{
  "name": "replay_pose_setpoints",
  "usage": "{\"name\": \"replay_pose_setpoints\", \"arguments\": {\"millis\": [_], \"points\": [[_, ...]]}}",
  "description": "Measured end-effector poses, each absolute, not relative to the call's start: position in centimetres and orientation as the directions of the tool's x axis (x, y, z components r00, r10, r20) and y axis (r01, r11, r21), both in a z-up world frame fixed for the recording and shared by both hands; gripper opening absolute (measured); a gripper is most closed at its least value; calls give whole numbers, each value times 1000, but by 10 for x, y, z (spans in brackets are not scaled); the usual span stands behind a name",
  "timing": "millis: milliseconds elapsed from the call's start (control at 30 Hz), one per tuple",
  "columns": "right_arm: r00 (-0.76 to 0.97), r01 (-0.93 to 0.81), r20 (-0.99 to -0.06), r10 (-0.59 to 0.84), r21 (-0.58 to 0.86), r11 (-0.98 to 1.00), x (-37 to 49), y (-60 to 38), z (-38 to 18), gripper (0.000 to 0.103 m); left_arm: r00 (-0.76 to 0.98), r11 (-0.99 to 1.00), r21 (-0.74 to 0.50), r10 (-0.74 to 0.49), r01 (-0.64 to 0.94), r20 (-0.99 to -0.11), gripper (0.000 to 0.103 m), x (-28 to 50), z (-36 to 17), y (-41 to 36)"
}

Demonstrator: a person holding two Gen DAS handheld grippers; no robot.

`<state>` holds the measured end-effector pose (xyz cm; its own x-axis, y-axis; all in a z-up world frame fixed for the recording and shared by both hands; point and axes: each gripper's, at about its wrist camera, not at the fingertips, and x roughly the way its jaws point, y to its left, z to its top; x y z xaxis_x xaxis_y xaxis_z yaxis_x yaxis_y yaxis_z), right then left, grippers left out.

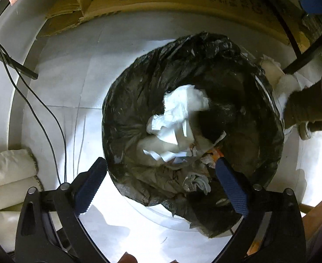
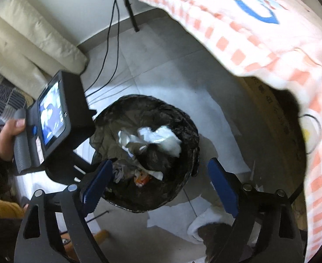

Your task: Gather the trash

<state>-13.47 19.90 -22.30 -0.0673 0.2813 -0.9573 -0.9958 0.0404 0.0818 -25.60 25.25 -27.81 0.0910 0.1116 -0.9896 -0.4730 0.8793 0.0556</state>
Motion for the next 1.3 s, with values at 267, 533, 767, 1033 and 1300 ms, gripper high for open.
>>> {"name": "replay_pose_setpoints", "arguments": {"millis": [267,533,767,1033,1300], "points": [[-55,-994,-945,322,81,68,-127,193,-205,88,105,866,49,116,-498,-988,97,-268,-261,247],[-57,-995,-923,380,84,53,-131,180,-170,89,192,846,9,131,-533,-973,97,-271,-208,248],[-41,-994,-884,465,83,69,-116,162,-120,89,301,849,-1,186,-529,-935,97,-261,-144,237],[18,-990,-825,565,65,127,-83,133,-60,90,426,870,-9,232,-493,-875,97,-231,-73,225],[106,-975,-758,643,48,218,-36,87,-4,91,510,896,-3,251,-445,-823,97,-183,-24,216]]}}
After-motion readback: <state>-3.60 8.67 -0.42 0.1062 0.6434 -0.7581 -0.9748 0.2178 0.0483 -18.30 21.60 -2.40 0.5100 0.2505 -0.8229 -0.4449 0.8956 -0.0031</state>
